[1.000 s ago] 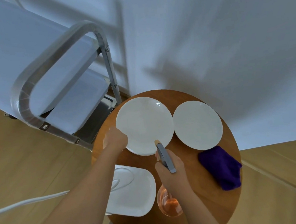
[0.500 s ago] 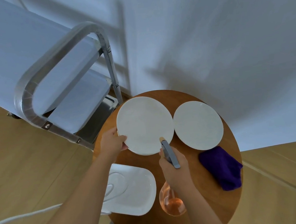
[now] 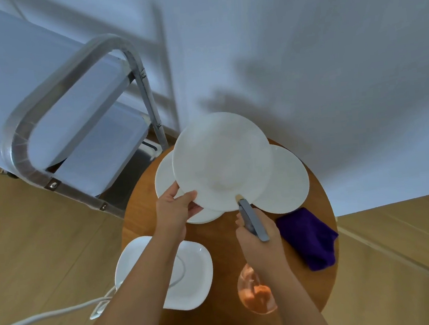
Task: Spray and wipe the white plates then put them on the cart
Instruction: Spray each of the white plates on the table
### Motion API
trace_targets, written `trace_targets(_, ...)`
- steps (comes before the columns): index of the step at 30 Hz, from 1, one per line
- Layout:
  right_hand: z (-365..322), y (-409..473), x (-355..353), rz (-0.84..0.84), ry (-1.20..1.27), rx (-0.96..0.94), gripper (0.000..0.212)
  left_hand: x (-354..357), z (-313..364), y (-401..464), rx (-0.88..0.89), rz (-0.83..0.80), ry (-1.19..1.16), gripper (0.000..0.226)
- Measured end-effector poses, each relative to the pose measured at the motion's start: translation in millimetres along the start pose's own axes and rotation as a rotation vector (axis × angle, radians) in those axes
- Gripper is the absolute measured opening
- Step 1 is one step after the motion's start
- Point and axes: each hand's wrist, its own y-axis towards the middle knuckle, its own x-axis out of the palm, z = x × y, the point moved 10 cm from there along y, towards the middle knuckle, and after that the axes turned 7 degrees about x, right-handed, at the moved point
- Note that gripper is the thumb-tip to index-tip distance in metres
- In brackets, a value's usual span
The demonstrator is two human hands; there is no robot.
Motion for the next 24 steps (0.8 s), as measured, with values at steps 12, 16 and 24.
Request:
trace_targets(12,30,0,-86,0.210,0.102,0.010,0.025,47,-24,-18,-0.012,-0.030,0.041,0.041)
trace_targets(16,34,10,-98,0.181,0.045,0.038,0.016,77,-42,-27,-0.060,-0.064,0.055,0.045)
trace_targets(24,61,12,-126,0.145,0.032,0.060,0.027,128,-90,-29,-0.174,-0.047,0.070,0.045)
